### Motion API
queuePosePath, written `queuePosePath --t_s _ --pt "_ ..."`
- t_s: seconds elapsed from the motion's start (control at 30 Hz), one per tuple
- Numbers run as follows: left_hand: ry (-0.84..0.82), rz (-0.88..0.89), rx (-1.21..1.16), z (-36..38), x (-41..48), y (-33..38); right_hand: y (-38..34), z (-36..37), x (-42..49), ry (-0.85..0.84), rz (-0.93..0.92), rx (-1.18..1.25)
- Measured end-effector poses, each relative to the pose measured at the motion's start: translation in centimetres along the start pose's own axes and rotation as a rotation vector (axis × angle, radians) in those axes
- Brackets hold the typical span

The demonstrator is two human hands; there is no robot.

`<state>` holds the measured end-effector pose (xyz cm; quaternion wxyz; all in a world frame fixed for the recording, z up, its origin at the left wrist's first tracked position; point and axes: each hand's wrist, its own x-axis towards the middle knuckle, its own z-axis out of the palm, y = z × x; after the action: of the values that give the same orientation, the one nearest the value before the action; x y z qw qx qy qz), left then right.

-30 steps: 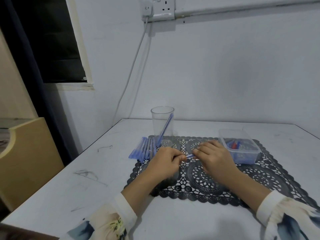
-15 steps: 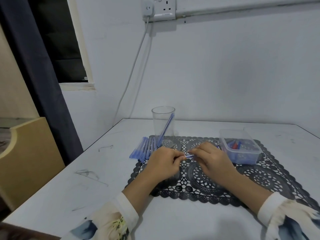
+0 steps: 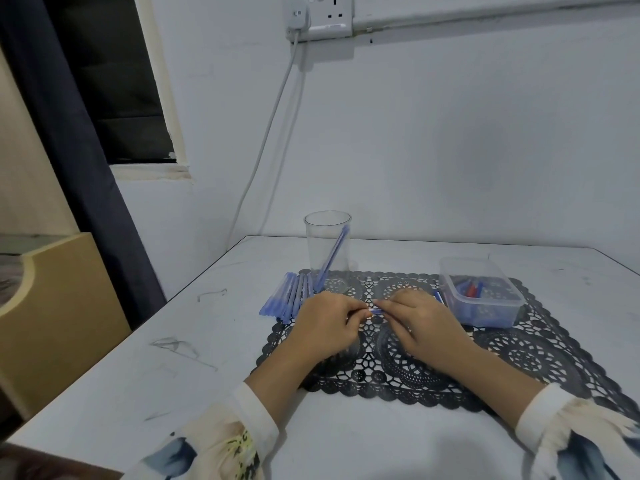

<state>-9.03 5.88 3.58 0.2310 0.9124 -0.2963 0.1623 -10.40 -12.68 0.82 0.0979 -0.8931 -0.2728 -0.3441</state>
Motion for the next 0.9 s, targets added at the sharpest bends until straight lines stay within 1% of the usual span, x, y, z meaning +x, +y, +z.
queuePosePath --t_s 0.17,0.4,0.73,0.9 --pt "0.006 -0.024 -0.021 -0.03 -0.02 0.13 0.40 -0.07 -0.08 0.054 -0.028 -0.002" --pt "0.022 -0.045 -0.065 -0.05 -0.15 0.27 0.32 -0.16 -0.02 0.173 -0.053 0.014" --pt "0.000 -0.020 -0.065 0.15 -0.16 -0.12 0.06 -0.34 0.03 0.151 -0.082 0.019" --pt "0.008 -0.009 -0.070 0.42 -0.06 -0.24 -0.03 -0.45 0.03 0.109 -0.054 0.055"
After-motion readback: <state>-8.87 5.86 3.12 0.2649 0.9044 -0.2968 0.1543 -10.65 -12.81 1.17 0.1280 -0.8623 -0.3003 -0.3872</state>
